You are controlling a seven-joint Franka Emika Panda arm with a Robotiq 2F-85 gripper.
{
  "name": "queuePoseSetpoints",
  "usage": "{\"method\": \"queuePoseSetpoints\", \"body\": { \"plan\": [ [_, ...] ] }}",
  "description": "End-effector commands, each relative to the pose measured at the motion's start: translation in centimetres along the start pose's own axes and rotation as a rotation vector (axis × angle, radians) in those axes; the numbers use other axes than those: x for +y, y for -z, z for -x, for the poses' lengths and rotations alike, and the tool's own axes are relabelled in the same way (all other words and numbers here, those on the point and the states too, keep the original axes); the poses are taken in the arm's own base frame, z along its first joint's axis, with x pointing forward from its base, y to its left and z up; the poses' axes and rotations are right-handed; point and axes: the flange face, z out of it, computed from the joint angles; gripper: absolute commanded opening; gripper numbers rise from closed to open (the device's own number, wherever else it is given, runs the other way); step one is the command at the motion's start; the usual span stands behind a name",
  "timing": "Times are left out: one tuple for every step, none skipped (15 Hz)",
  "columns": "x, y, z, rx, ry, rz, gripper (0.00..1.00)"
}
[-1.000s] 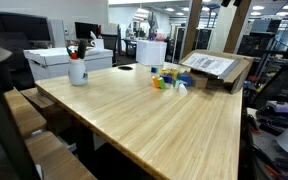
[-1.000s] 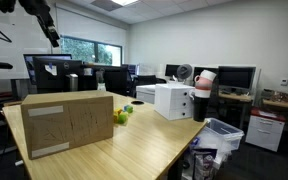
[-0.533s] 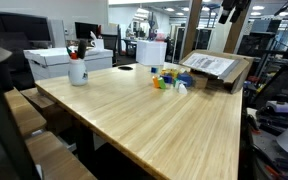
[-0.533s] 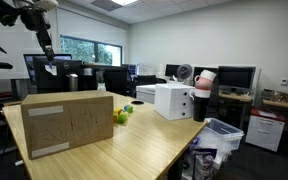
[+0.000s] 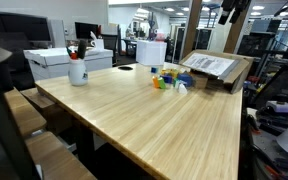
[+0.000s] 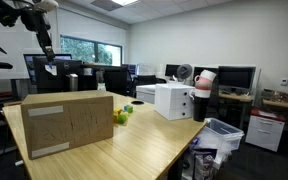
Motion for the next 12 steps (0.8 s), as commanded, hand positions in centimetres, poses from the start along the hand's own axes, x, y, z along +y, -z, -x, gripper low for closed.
{"method": "queuePoseSetpoints", "body": {
  "plan": [
    [0.0, 0.1, 0.0, -0.001, 0.000, 0.000, 1.00],
    [0.0, 0.1, 0.0, -0.001, 0.000, 0.000, 1.00],
    [0.0, 0.1, 0.0, -0.001, 0.000, 0.000, 1.00],
    [0.0, 0.1, 0.0, -0.001, 0.000, 0.000, 1.00],
    [0.0, 0.1, 0.0, -0.001, 0.000, 0.000, 1.00],
    [0.0, 0.1, 0.0, -0.001, 0.000, 0.000, 1.00],
    [0.0, 0.1, 0.0, -0.001, 0.000, 0.000, 1.00],
    [-0.2, 0.2, -0.1, -0.022, -0.002, -0.040, 1.00],
    [-0.6, 0.2, -0.2, -0.047, -0.003, -0.087, 1.00],
    [-0.8, 0.2, -0.2, -0.054, -0.003, -0.112, 1.00],
    [-1.5, 0.2, -0.2, -0.068, 0.005, -0.156, 1.00],
    [-2.2, 0.0, -0.1, -0.081, 0.012, -0.187, 1.00]
  ]
}}
